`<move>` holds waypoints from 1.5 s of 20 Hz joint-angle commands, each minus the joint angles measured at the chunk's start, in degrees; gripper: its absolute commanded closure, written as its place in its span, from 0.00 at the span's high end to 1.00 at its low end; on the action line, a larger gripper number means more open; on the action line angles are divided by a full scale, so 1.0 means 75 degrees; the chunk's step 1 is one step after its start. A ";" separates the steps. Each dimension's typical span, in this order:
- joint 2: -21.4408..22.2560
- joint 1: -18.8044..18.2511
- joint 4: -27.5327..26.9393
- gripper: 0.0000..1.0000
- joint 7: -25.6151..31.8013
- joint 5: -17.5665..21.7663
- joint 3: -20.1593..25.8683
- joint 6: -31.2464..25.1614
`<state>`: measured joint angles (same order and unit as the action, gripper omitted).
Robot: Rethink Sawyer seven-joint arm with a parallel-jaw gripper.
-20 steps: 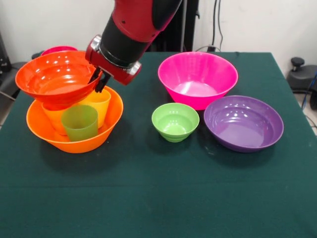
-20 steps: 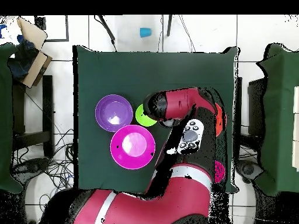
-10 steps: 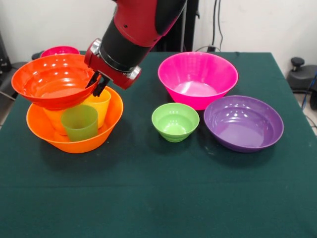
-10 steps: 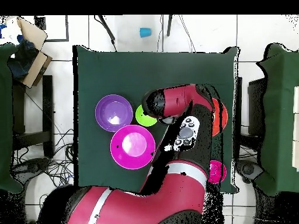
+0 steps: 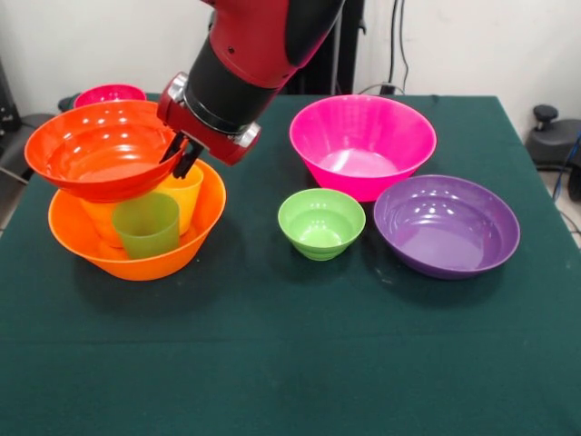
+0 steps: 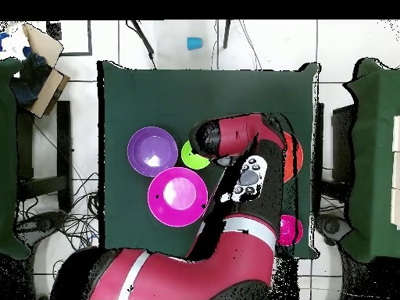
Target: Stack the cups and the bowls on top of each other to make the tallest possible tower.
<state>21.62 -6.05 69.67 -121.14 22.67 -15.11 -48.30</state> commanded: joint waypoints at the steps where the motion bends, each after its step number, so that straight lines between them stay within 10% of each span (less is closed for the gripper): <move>1: 0.0023 -0.0017 0.0660 0.00 -0.0623 -0.0298 0.0504 0.0048; 30: -0.0603 -0.0061 0.0892 0.00 -0.0816 -0.0244 0.0437 0.1784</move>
<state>20.88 -6.29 75.97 -121.14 21.29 -16.98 -40.90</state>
